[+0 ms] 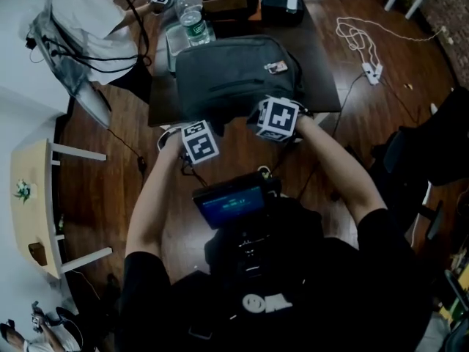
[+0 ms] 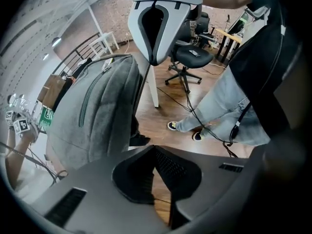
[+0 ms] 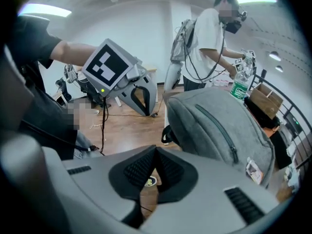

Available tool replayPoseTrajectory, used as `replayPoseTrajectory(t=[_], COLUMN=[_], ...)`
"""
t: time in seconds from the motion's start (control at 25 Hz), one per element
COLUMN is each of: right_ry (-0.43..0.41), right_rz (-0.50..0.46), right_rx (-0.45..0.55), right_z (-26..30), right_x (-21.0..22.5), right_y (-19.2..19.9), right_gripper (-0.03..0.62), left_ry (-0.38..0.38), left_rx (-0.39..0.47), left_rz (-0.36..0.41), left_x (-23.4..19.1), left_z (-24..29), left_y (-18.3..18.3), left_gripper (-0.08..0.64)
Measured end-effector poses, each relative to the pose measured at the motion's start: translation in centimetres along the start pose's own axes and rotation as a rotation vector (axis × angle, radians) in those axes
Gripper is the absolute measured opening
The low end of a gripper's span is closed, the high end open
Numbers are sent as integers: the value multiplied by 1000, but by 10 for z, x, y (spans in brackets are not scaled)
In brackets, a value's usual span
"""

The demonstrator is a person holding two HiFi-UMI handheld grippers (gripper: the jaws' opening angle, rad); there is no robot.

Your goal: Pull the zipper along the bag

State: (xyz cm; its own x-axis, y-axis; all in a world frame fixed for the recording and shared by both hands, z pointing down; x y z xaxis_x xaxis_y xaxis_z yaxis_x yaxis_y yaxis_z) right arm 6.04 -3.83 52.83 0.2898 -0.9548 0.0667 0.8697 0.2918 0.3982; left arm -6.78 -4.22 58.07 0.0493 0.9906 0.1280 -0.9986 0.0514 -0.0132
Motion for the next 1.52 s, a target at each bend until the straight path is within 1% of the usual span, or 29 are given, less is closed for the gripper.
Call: replayPoseTrajectory(t=[0.08, 0.2, 0.28, 0.4, 0.44, 0.52, 0.64, 0.76, 0.84, 0.88, 0.92, 0.96, 1.04, 1.12, 1.16, 1.2, 1.28, 1.4, 1.52], right_ry=[14, 28, 30, 24, 34, 44, 13, -11, -3, 13, 39, 74, 146, 203, 225, 244, 275, 340, 407], right_rz=[1, -1, -13, -85, -109, -123, -83, -82, -87, -78, -60, -33, 32, 92, 120, 146, 189, 249, 322], right_rx=[10, 22, -4, -102, -131, -157, -139, -141, -133, -111, -77, -31, 88, 242, 322, 396, 533, 702, 825], right_z=[2, 7, 14, 24, 28, 34, 38, 41, 41, 40, 36, 31, 19, 2, -8, -18, -37, -67, -94], right_x=[-21, -57, -82, -121, -132, -149, -168, -180, -182, -180, -176, -171, -159, -150, -147, -145, -145, -147, -147], right_y=[-3, -7, -5, 3, 6, 10, 15, 21, 23, 22, 20, 19, 18, 22, 24, 26, 23, 19, 25], right_gripper=[8, 8, 8, 8, 8, 8, 8, 8, 8, 8, 7, 6, 6, 6, 6, 6, 6, 6, 6], left_ry=[-2, 13, 29, 45, 45, 60, 93, 131, 134, 124, 104, 74, -18, -133, -192, -244, -316, -401, -461], left_rx=[12, 63, 77, 65, 60, 66, 109, 138, 151, 171, 210, 260, 378, 514, 584, 650, 765, 892, 1001], left_rz=[-10, -23, -21, 68, 83, 62, 39, 35, 24, 8, -17, -59, -196, -359, -429, -490, -596, -726, -807], left_x=[20, 54, 80, 117, 126, 142, 163, 175, 178, 176, 173, 168, 152, 137, 131, 127, 122, 121, 123], left_z=[-4, -11, -12, -12, -13, -14, -19, -21, -22, -25, -29, -35, -46, -58, -65, -72, -86, -104, -124], left_y=[7, 11, 13, 6, 4, 3, -4, -11, -15, -18, -23, -29, -37, -45, -49, -51, -46, -35, -33], left_gripper=[0, 0, 1, 2, 0, 0, 0, 0, 0, 0, 0, 0, 0, 0, 0, 1, 0, 0, 0])
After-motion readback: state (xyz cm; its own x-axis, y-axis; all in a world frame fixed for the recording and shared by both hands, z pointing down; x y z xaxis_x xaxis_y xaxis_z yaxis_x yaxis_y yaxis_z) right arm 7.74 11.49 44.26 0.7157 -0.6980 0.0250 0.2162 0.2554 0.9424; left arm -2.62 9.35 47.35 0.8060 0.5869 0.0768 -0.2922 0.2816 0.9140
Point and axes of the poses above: the fingertips, and each gripper's own axes: z forward along the fingers, x to its right, y out of its underside, the point moved 4 cm from there along -z, backward along the fingers, and after that the axes turned 10 degrees about -x, right-handed, at the moved point
